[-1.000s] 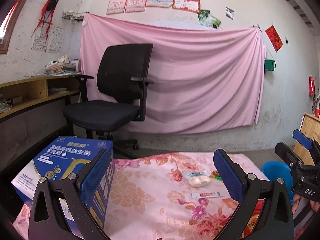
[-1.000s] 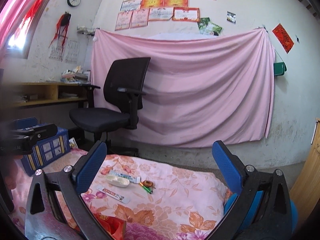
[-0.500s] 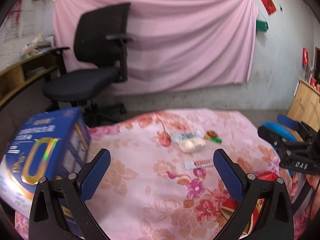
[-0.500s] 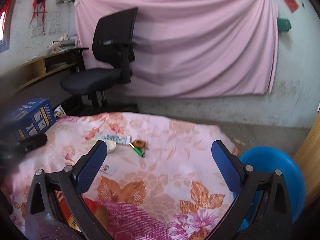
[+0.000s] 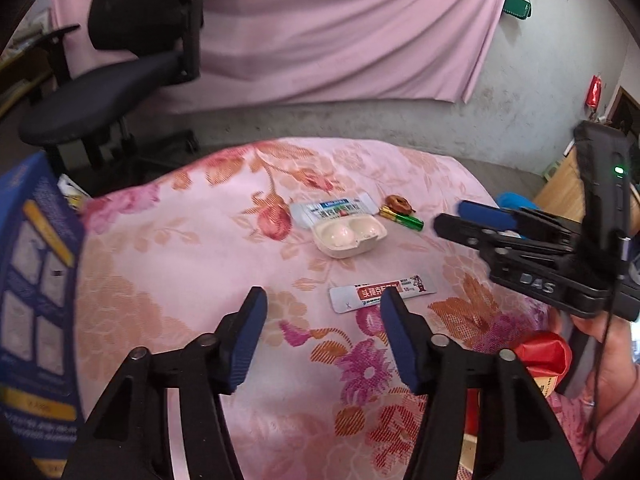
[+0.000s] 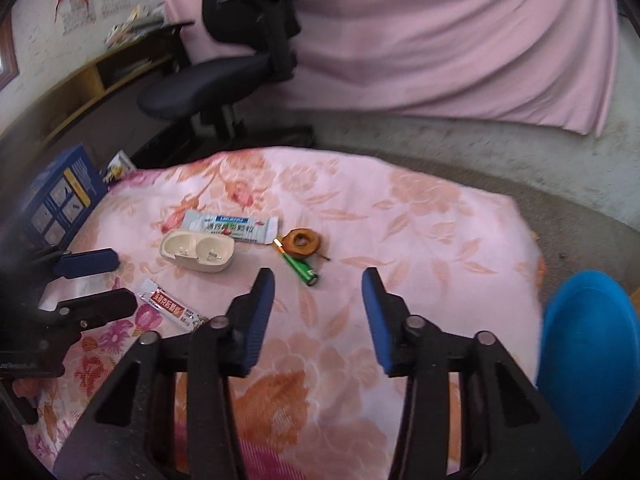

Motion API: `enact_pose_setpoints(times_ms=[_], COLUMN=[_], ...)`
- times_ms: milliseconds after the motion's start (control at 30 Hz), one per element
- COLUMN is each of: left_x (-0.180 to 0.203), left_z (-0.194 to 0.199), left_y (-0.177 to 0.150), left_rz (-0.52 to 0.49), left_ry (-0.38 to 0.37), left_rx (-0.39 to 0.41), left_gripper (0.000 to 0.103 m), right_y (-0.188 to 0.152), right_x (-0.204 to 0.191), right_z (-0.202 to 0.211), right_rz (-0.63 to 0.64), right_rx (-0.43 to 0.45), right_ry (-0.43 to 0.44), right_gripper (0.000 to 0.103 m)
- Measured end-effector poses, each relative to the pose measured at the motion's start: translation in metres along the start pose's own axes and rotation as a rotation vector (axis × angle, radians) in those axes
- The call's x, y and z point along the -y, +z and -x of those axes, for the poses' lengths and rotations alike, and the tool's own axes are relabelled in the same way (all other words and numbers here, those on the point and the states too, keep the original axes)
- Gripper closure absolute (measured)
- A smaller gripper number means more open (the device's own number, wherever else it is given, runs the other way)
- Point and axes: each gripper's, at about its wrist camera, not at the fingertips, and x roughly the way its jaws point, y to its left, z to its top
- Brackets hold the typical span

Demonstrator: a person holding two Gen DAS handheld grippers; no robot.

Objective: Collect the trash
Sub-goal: 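Grasp the green battery with the right tool while the left tool grasps the red-white tube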

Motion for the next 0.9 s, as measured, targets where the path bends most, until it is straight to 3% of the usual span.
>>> enact_pose_setpoints(times_ms=[267, 367, 400, 533, 633, 900], left_x=[0.0, 0.003, 0.005, 0.014, 0.022, 0.043], left_z=[-0.008, -0.012, -0.014, -0.017, -0.019, -0.03], left_y=[0.009, 0.01, 0.01, 0.007, 0.003, -0.007], left_rz=[-0.038, -0.057, -0.064, -0.121, -0.176, -0.311], left_ry=[-0.072, -0.089, -0.092, -0.118, -0.122, -0.085], left_rx=[-0.025, -0.035, -0.04, -0.057, -0.072, -0.092], left_gripper=[0.052, 0.058, 0.064, 0.067, 0.08, 0.09], right_y=[0.01, 0.01, 0.009, 0.003, -0.003, -0.034], right_x=[0.003, 0.008, 0.009, 0.005, 0.008, 0.034], right_z=[-0.034, -0.034, -0.033, -0.026, -0.018, 0.023], right_rz=[0.024, -0.001, -0.002, 0.028, 0.026, -0.02], right_rx=[-0.119, -0.123, -0.123, -0.13, -0.139, -0.143], right_ry=[0.106, 0.127, 0.127, 0.126, 0.127, 0.098], right_gripper=[0.053, 0.068, 0.068, 0.069, 0.069, 0.069])
